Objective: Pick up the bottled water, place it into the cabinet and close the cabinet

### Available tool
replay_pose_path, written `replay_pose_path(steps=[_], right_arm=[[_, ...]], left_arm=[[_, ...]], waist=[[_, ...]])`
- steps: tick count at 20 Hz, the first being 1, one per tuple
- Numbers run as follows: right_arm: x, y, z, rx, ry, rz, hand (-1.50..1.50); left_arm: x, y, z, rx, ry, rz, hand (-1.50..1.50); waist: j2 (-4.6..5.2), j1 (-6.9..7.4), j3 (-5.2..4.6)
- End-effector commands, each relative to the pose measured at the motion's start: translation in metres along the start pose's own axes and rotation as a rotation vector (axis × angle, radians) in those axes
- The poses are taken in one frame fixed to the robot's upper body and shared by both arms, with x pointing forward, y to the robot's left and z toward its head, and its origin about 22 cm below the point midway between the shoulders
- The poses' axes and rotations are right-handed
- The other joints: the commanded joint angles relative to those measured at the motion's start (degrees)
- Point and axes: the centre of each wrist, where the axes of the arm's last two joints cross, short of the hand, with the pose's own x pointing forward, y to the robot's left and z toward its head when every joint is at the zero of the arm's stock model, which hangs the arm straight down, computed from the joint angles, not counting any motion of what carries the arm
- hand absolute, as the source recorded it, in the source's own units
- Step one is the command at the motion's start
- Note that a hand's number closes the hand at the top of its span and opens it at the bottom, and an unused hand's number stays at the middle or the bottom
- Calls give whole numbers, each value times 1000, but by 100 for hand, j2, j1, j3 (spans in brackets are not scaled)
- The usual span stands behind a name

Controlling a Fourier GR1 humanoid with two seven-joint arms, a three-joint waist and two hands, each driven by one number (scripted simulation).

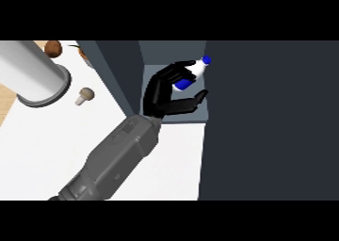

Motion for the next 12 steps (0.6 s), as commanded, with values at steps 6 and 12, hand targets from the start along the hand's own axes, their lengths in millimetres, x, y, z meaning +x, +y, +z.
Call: replay_pose_path(steps=[6, 12], right_arm=[[31, 12, -9, -35, -43, 52, -150], [26, 9, -7, -20, -33, 92, -150]], left_arm=[[-17, -8, 104, -53, 86, 112, -150], [1, 38, 174, 60, 59, 78, -150]], waist=[[-58, 232, 2], [-41, 326, 2]])
